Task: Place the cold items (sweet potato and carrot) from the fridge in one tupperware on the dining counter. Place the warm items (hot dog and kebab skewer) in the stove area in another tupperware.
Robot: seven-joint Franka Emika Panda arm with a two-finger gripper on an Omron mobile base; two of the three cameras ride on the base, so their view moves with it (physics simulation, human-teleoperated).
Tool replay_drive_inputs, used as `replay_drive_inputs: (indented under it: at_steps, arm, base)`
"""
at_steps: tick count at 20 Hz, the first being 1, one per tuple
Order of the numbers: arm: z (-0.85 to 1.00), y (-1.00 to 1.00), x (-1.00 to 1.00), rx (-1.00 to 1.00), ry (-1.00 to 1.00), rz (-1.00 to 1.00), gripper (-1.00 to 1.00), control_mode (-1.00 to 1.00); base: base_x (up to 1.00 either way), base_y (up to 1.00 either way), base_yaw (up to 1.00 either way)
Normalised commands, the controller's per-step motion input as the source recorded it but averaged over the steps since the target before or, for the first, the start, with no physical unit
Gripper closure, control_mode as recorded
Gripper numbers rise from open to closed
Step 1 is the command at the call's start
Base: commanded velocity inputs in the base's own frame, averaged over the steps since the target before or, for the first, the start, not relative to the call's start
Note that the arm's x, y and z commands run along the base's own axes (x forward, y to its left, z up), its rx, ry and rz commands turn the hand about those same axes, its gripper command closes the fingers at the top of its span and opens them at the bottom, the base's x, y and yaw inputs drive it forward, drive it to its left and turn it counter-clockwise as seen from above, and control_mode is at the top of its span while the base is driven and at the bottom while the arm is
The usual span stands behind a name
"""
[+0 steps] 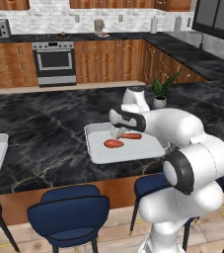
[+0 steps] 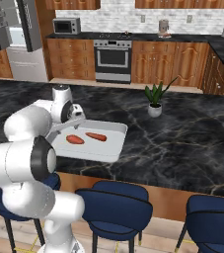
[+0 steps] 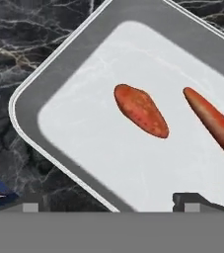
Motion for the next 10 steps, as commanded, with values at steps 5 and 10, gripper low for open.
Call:
replay_drive_inputs:
  at_steps: [5,10]
  arm:
    - [0.53,0.0,-0.87,0.12,0.0,-0.38,-1.0,-1.0]
    - [0.5,-0.03,-0.99,0.06,-0.03,-0.41,-1.0,-1.0]
  base:
    - [0.0,0.0,0.0]
    - [0.0,0.0,0.0]
